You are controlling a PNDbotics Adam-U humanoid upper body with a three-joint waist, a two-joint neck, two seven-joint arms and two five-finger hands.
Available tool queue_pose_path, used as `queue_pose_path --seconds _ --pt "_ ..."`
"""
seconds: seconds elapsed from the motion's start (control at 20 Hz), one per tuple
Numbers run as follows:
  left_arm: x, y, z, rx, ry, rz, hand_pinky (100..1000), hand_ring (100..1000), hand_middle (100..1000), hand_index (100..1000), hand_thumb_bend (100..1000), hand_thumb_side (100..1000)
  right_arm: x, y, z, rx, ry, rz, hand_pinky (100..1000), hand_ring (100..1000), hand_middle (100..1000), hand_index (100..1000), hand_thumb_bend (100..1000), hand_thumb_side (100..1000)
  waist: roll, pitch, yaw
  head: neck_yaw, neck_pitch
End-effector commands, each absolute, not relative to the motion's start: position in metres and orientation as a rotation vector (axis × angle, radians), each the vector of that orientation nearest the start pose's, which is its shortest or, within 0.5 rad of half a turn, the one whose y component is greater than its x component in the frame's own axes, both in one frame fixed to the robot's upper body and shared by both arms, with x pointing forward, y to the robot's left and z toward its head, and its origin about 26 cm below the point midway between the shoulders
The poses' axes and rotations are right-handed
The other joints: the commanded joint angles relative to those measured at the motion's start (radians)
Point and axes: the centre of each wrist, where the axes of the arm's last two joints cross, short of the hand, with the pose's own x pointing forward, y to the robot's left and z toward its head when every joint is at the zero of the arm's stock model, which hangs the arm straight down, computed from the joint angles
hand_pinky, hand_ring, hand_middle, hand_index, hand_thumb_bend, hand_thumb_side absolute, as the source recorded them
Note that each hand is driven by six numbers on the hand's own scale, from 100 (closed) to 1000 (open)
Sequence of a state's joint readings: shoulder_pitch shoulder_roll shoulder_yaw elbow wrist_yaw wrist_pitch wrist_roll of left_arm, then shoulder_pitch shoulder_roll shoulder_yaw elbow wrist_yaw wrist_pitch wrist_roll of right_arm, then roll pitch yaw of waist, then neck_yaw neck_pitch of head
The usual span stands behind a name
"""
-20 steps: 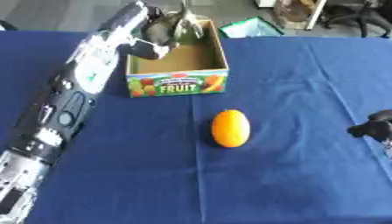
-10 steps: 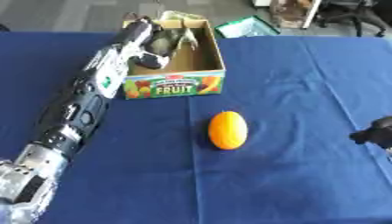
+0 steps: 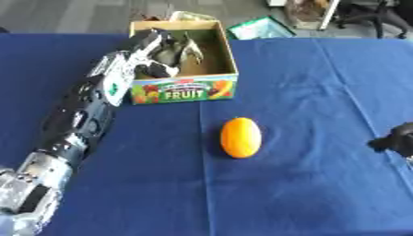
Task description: Pick up objects on the table and place them in the box.
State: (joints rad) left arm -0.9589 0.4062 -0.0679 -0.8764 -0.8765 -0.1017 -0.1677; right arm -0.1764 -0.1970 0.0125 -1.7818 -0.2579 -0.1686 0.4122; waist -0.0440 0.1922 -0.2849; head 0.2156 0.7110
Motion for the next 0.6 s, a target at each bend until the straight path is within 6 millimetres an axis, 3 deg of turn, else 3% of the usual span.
queue_pose_path --seconds 0.05,0.2,0.25,0.3,0.35,0.4,0.55,0.6 --pt "0.480 0.290 0.225 1.023 -1.610 -1.152 802 796 806 833 918 429 0.312 -0.263 0.109 0.399 -2.092 0.485 642 520 423 640 100 268 0.001 -0.020 0.004 -0.007 -0.005" --pt "0.474 0.293 0.237 1.039 -1.655 -1.118 799 797 808 836 959 466 0.313 -0.263 0.111 0.397 -2.098 0.490 642 520 424 640 100 263 0.001 -0.023 0.011 -0.012 -0.005" --pt "0.471 0.294 0.242 1.040 -1.683 -1.097 796 794 804 834 959 456 0.313 -0.263 0.113 0.397 -2.104 0.495 643 520 423 641 100 339 0.000 -0.023 0.013 -0.014 -0.005" --pt "0.467 0.295 0.248 1.033 -1.730 -1.059 779 774 779 821 951 409 0.315 -0.264 0.117 0.395 -2.115 0.508 643 520 425 641 100 248 -0.001 -0.024 0.016 -0.017 -0.004" --pt "0.463 0.296 0.254 1.015 -1.782 -1.014 773 766 769 816 938 393 0.317 -0.265 0.122 0.393 -2.129 0.522 643 520 425 641 100 242 -0.001 -0.025 0.020 -0.021 -0.003" --pt "0.457 0.297 0.260 0.988 -1.838 -0.968 756 748 749 804 873 366 0.320 -0.265 0.128 0.393 -2.148 0.544 643 520 425 642 100 226 -0.002 -0.027 0.025 -0.025 -0.001" --pt "0.444 0.297 0.271 0.909 -1.927 -0.883 756 748 749 804 873 366 0.325 -0.267 0.138 0.399 -2.175 0.577 643 520 425 642 100 226 -0.002 -0.029 0.030 -0.030 0.001" --pt "0.440 0.295 0.274 0.885 -1.957 -0.869 712 713 712 783 768 305 0.326 -0.266 0.143 0.406 -2.193 0.606 645 522 428 646 100 189 -0.002 -0.030 0.034 -0.033 0.002"
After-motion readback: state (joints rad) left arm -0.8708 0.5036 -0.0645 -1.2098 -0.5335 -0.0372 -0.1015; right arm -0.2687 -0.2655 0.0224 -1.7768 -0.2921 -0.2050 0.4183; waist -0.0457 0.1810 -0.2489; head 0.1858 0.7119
